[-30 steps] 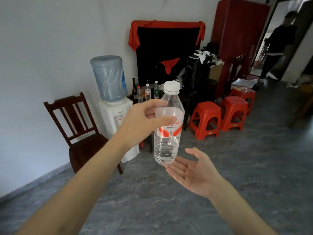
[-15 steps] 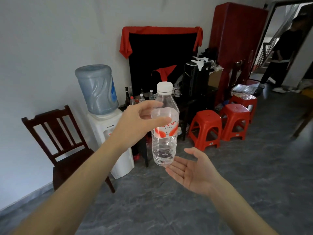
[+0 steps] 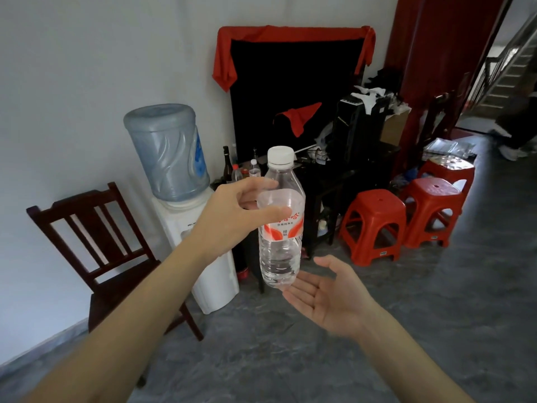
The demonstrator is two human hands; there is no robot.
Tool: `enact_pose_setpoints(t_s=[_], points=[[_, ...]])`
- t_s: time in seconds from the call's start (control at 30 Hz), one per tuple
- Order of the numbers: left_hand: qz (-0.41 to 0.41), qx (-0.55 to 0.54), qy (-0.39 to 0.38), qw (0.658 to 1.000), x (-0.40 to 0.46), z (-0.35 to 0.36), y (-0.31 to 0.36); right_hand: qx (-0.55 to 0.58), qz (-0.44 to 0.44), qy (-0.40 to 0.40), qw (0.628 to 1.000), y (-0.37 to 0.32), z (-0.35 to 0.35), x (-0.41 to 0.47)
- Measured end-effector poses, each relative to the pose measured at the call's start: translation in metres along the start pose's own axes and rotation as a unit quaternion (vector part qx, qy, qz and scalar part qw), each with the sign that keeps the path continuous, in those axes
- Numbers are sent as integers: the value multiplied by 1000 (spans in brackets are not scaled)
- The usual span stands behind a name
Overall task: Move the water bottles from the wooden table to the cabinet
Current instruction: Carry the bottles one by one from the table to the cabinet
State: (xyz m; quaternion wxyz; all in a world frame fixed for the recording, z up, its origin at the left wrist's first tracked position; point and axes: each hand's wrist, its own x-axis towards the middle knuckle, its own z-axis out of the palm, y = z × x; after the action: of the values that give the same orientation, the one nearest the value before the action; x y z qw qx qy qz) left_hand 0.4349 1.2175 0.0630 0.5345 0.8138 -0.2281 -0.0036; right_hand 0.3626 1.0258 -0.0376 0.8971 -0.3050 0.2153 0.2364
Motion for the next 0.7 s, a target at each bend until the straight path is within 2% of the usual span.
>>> enact_pose_setpoints(t_s=[0.37, 0.7], points=[[3, -15, -3, 1000, 148, -62, -56, -23, -17, 3, 1000, -90, 63, 129], [-19, -24, -29, 999, 246, -57, -119, 2, -6, 42, 999, -143, 53, 216]])
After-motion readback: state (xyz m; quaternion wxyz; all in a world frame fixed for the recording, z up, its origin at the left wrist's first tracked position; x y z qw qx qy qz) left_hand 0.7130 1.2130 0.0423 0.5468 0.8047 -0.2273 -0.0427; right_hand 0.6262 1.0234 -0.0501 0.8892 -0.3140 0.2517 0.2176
